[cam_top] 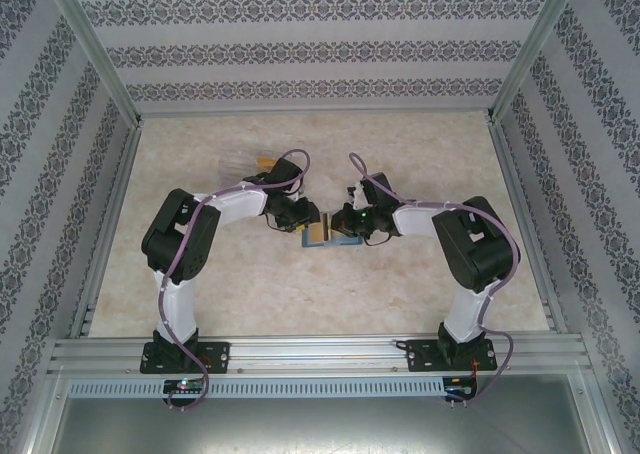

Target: Take the credit cards out of the card holder

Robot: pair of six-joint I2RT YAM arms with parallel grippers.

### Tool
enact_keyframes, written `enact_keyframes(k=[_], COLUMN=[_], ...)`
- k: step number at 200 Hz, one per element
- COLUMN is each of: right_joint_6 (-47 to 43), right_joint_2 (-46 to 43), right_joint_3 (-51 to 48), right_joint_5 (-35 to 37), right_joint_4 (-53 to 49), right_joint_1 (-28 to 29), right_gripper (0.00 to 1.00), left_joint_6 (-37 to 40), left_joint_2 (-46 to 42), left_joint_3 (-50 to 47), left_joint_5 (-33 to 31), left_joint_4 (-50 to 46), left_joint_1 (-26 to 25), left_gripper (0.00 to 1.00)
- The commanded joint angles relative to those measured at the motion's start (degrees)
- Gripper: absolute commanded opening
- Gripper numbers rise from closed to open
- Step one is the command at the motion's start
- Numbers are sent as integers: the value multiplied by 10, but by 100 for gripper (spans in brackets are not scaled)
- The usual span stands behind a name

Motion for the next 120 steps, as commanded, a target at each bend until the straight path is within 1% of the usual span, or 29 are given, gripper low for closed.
enact_keyframes(k=[1,23,48,79,100,120], right_joint_6=[-16,-17,-19,-14,-11,-11], right_joint_2=[-20,-20,-20,-4,-1,1], right_joint_3=[-15,-17,-20,-13,-12,-11], right_joint_5=[8,15,26,9,12,14], right_joint_4=[3,-1,-5,-5,-6,-7], right_joint_1=[-10,-12,-13,-13,-13,-13], right_gripper=[0,0,0,0,0,0], left_joint_6=[26,37,41,49,64,66], left_joint_2=[-12,-21,-16,-21,-41,-30], left_joint_3=[1,5,5,8,11,18], left_joint_5=[12,22,25,27,16,16], left_joint_4=[-25,-22,-28,-34,-44,-54], left_joint_1=[-4,-4,-4,-7,-10,-11], left_gripper=[40,41,33,23,21,20])
